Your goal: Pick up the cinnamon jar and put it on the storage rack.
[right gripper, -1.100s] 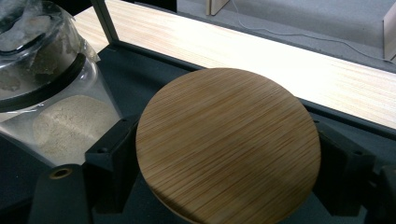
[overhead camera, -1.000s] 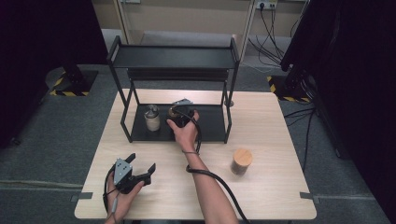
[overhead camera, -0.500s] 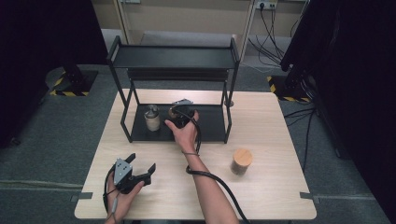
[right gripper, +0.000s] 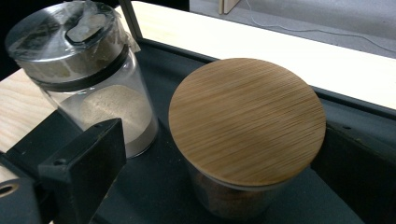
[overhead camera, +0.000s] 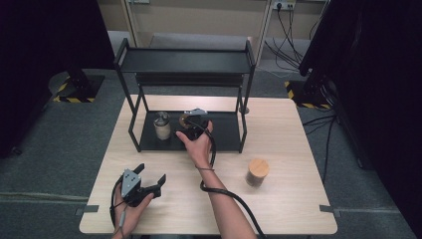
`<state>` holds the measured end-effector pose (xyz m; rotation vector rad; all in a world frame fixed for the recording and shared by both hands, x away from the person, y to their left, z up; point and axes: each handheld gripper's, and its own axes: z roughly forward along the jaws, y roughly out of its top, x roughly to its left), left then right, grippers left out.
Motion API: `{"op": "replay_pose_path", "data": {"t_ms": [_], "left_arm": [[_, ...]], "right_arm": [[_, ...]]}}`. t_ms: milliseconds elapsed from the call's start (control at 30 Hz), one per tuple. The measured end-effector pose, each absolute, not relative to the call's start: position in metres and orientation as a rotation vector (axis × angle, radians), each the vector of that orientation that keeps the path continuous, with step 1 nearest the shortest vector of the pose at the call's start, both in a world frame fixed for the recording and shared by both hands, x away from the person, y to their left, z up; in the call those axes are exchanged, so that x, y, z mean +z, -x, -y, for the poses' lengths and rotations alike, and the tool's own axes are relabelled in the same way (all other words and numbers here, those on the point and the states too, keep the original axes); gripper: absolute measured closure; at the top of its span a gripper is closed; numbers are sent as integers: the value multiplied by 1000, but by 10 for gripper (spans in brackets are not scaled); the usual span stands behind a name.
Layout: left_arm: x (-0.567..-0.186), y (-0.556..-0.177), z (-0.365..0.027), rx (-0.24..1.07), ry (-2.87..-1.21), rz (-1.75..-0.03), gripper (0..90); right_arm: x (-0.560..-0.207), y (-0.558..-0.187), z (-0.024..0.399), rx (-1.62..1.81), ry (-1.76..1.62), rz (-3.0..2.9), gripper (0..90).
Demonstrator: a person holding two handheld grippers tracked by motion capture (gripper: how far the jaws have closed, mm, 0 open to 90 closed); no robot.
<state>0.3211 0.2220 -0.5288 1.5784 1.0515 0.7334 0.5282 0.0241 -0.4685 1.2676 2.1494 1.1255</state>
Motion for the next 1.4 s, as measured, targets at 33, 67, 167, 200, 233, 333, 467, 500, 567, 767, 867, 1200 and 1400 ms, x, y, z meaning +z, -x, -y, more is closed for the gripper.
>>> {"op": "replay_pose_path", "data": {"t_ms": [33,67,167,200,233,333,467,500,567,767,867,1200,1400], "left_arm": [[-529,-321,-222,734,-1578,-1051,80],[-529,-321,-222,735,-1578,-1050,80],[-529,-321,-222,735,-1579,-1050,80],[-529,-321,-222,735,-1579,-1050,80],[-529,-321,-222,735,-1579,-1050,80],[-529,-321,-221,736,-1579,-1050,80],[-529,-321,-221,737,-1579,-1050,80],[-529,-321,-221,737,-1579,-1050,80],[-529,-321,-221,738,-1579,-1050,80],[-529,-321,-221,739,-1580,-1049,80],[-529,-321,-221,739,-1581,-1049,80],[-529,-321,-221,743,-1583,-1047,80],[-529,-321,-221,743,-1584,-1046,80]], "right_arm": [[-468,-527,-24,1125,-1267,-2151,39],[-468,-527,-24,1129,-1270,-2150,37],[-467,-524,-23,1137,-1270,-2146,35],[-466,-523,-22,1139,-1264,-2146,34],[-466,-522,-22,1145,-1267,-2144,33],[-464,-520,-21,1154,-1255,-2144,32],[-463,-517,-21,1159,-1241,-2150,26],[-462,-516,-21,1163,-1239,-2151,24],[-460,-515,-21,1170,-1232,-2151,24],[-459,-512,-21,1180,-1228,-2158,23],[-460,-511,-20,1182,-1223,-2164,22],[-462,-504,-16,1194,-1215,-2167,22],[-461,-499,-15,1209,-1210,-2166,22]]}}
